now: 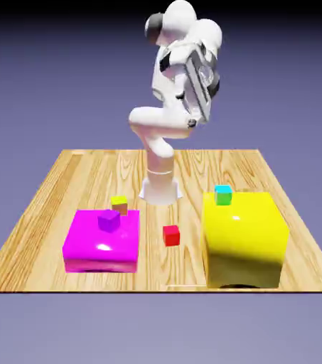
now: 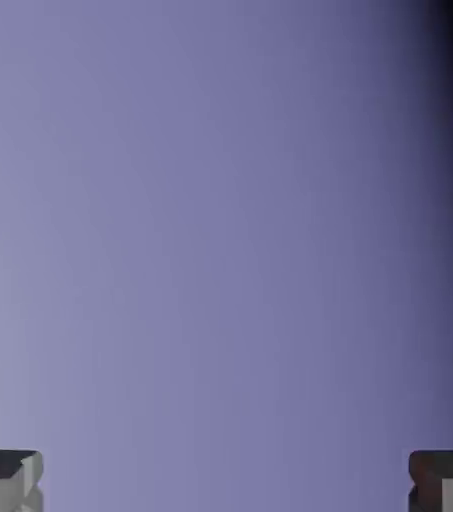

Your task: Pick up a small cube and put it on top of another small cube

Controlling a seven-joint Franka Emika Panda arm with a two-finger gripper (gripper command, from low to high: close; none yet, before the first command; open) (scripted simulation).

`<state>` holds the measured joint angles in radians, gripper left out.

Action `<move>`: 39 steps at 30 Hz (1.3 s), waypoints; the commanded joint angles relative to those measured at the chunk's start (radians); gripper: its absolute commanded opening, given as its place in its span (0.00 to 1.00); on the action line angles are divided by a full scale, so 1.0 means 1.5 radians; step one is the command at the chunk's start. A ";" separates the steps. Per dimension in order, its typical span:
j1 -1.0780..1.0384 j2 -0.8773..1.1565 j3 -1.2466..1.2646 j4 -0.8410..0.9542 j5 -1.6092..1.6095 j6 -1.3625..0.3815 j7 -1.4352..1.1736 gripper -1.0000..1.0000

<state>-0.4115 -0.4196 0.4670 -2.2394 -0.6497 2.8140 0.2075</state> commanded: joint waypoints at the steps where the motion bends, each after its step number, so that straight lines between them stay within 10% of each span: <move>1: -0.018 0.006 0.020 0.023 -0.029 -0.009 -0.024 0.50; 16: -0.288 0.101 0.312 0.375 -0.464 -0.142 -0.380 0.50; 39: 0.004 0.437 -0.076 0.056 -1.131 0.365 -0.886 0.50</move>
<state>-0.4061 0.2361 0.3527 -2.1549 -2.3458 3.3611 -1.1211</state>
